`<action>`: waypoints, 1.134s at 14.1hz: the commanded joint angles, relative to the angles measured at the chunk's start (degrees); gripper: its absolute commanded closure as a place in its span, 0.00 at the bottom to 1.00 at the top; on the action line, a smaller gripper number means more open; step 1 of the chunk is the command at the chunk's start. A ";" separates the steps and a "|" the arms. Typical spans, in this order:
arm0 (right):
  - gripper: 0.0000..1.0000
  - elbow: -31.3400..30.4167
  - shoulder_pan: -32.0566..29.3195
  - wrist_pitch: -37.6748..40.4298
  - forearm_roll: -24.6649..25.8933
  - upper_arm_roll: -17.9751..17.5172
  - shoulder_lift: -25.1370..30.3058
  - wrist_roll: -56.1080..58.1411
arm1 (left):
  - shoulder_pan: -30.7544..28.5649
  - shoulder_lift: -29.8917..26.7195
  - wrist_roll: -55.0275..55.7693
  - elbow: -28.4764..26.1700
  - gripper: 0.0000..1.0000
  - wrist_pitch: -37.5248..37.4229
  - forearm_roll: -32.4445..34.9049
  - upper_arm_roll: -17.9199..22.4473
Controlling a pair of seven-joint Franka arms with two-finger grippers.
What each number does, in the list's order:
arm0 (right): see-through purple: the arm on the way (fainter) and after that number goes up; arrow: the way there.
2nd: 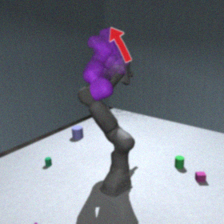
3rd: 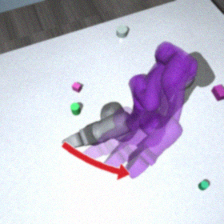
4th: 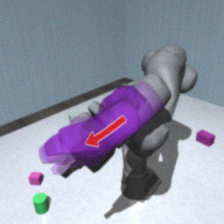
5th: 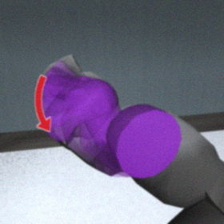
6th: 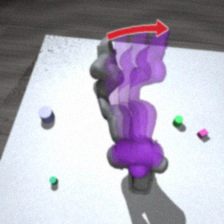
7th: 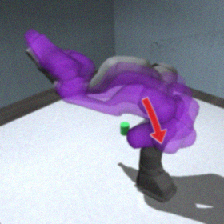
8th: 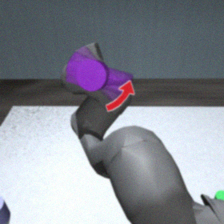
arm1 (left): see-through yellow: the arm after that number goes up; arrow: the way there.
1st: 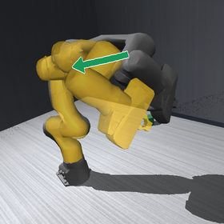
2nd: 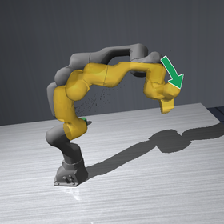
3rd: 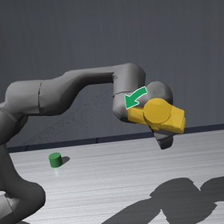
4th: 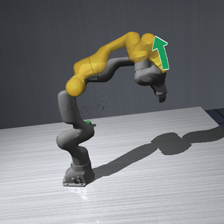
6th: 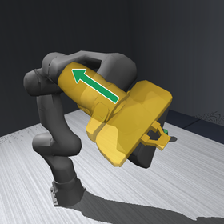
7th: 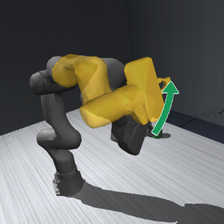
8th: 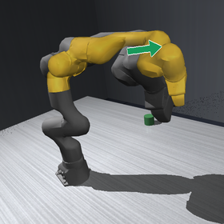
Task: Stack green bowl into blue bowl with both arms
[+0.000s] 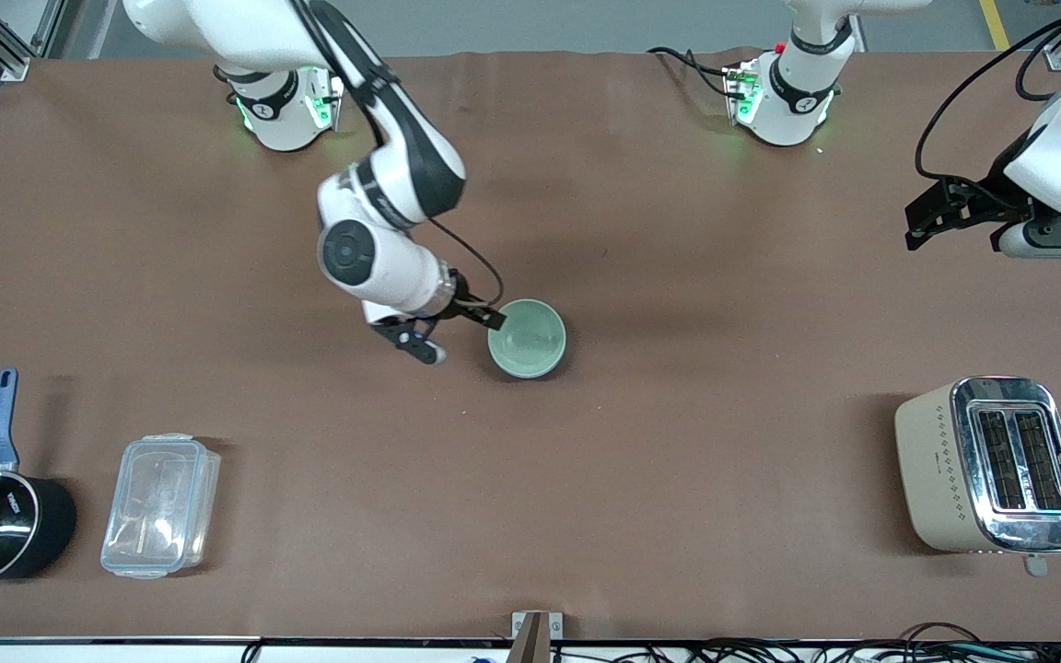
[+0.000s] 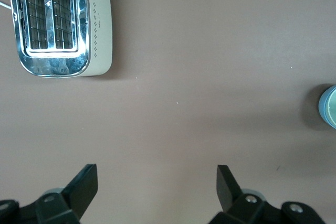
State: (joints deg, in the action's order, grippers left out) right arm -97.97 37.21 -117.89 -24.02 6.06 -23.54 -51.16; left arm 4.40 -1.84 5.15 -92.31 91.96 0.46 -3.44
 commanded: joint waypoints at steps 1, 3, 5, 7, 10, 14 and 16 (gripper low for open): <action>0.00 2.16 -1.87 10.81 10.09 2.11 5.77 -0.87 | 0.26 -0.63 -1.11 0.46 0.00 0.59 -1.07 0.28; 0.00 1.56 -3.79 15.30 16.62 3.08 8.93 2.62 | 0.26 -0.71 -0.58 0.37 0.00 -0.11 -1.25 0.28; 0.00 0.51 -8.26 17.69 16.64 3.09 11.57 8.15 | 0.26 -0.71 -0.23 0.55 0.00 -0.90 -1.25 0.28; 0.00 -3.61 -11.96 18.14 17.08 3.17 15.78 14.04 | 0.35 -0.28 -0.14 1.42 0.00 -0.91 -0.72 0.28; 0.00 -9.24 -19.95 17.70 17.17 3.17 21.50 26.42 | -0.18 -0.27 -0.40 1.69 0.00 -1.69 -0.37 0.37; 0.00 -7.95 -31.03 17.70 18.65 3.17 22.66 40.40 | -0.26 -0.27 -0.58 3.09 0.00 -3.19 -0.37 0.37; 0.00 -5.14 -33.16 18.39 20.85 3.17 22.66 45.34 | -0.27 -0.45 -0.76 3.27 0.00 -3.89 -0.37 0.45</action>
State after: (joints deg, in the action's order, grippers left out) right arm -104.23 5.84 -99.61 -5.55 10.51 -2.07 -9.06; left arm 4.22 -1.89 5.15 -90.07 89.75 0.30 -3.22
